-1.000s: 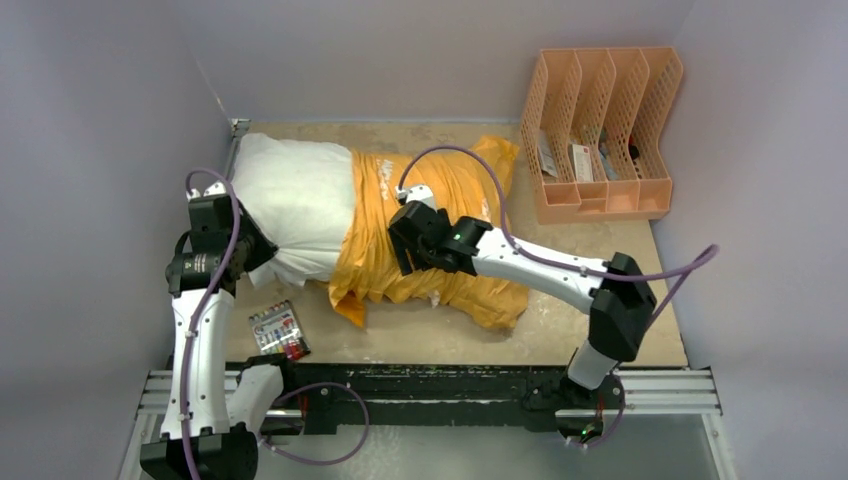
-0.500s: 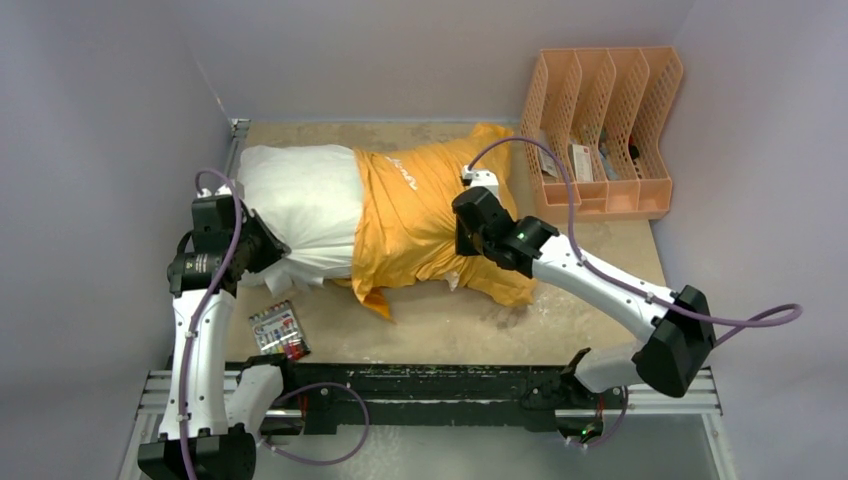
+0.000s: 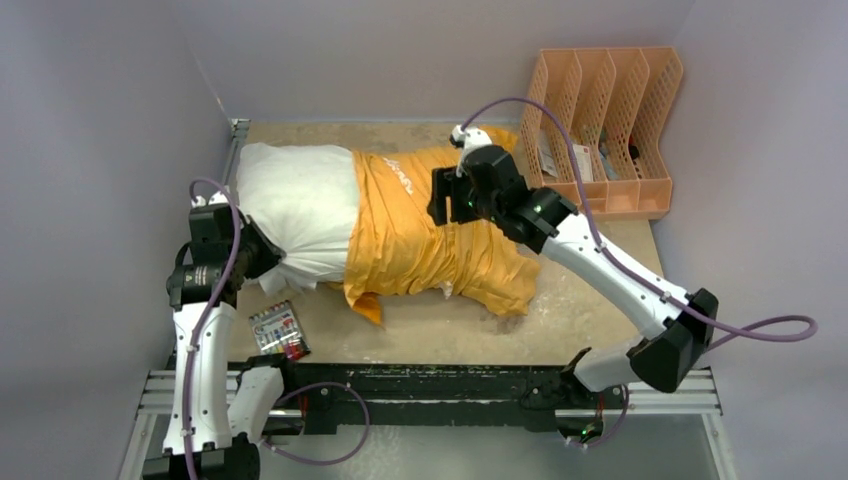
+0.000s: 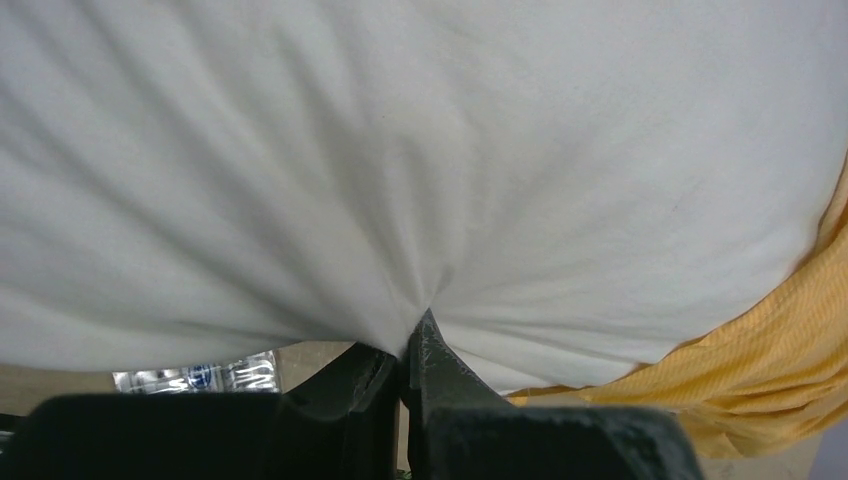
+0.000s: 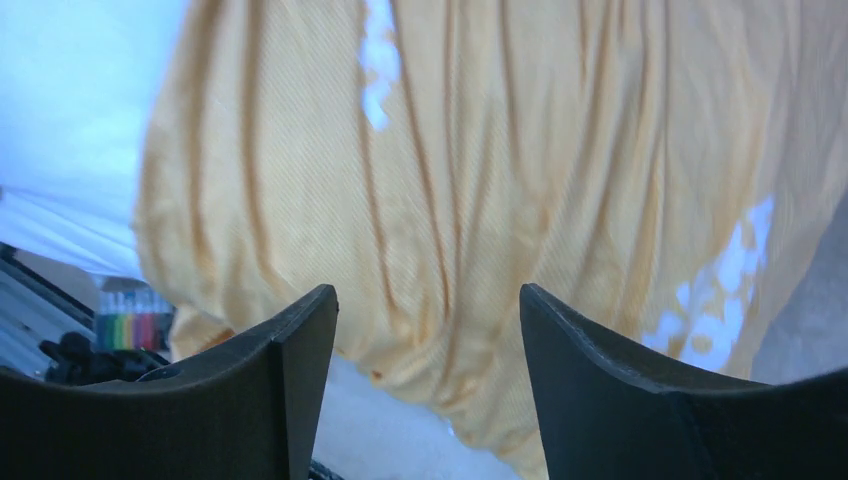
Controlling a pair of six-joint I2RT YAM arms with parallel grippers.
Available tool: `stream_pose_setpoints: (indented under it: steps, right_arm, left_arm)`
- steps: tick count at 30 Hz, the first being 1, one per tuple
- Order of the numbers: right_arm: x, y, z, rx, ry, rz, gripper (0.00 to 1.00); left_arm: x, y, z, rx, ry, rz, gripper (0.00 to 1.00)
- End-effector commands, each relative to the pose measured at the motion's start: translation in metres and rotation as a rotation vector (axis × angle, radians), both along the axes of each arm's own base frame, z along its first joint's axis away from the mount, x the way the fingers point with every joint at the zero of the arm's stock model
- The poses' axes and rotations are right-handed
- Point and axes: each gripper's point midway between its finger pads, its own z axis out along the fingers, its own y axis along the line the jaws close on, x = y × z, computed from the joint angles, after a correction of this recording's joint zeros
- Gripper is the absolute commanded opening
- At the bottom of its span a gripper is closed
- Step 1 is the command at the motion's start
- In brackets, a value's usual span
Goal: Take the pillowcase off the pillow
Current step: Remove the pillow from the pillowcase.
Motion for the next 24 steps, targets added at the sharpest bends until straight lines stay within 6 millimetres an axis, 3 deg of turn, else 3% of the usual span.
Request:
stream_pose_setpoints:
  steps: [1, 3, 4, 6, 10, 12, 14, 15, 18, 20, 22, 24]
  right_arm:
    - [0.027, 0.026, 0.035, -0.044, -0.083, 0.111, 0.72]
    - [0.043, 0.037, 0.020, -0.107, -0.052, 0.125, 0.82]
    - [0.052, 0.042, 0.018, -0.130, -0.044, 0.127, 0.85]
    - [0.065, 0.052, -0.006, -0.199, 0.007, 0.142, 0.87]
    - [0.066, 0.058, -0.064, -0.305, 0.171, 0.155, 0.73]
    - [0.050, 0.065, -0.087, -0.287, 0.233, 0.193, 0.71]
    - [0.029, 0.069, -0.102, -0.248, 0.261, 0.214, 0.70]
    - [0.017, 0.069, -0.112, -0.234, 0.283, 0.218, 0.69]
    - [-0.023, 0.072, -0.136, -0.175, 0.366, 0.197, 0.65]
    - [-0.051, 0.080, -0.154, -0.148, 0.386, 0.208, 0.64]
    - [-0.073, 0.081, -0.172, -0.159, 0.415, 0.201, 0.63]
    - [-0.080, 0.076, -0.186, -0.178, 0.444, 0.166, 0.61]
  left_arm:
    - [-0.005, 0.010, 0.010, 0.046, -0.059, 0.031, 0.00]
    - [-0.014, 0.024, 0.013, 0.077, -0.055, 0.130, 0.00]
    - [-0.017, 0.033, 0.017, 0.096, -0.065, 0.201, 0.00]
    - [-0.020, 0.039, 0.026, 0.094, -0.099, 0.259, 0.00]
    - [-0.012, 0.026, 0.033, 0.028, -0.112, 0.220, 0.19]
    - [-0.011, 0.027, 0.037, 0.029, -0.096, 0.220, 0.29]
    - [-0.010, 0.030, 0.048, 0.036, -0.111, 0.241, 0.49]
    - [-0.008, 0.030, 0.056, 0.036, -0.131, 0.245, 0.53]
    - [0.007, 0.024, 0.086, -0.006, -0.222, 0.223, 0.61]
    - [0.027, 0.008, 0.099, -0.079, -0.285, 0.144, 0.65]
    - [0.047, -0.007, 0.100, -0.144, -0.301, 0.064, 0.67]
    - [0.062, -0.017, 0.086, -0.180, -0.254, -0.005, 0.69]
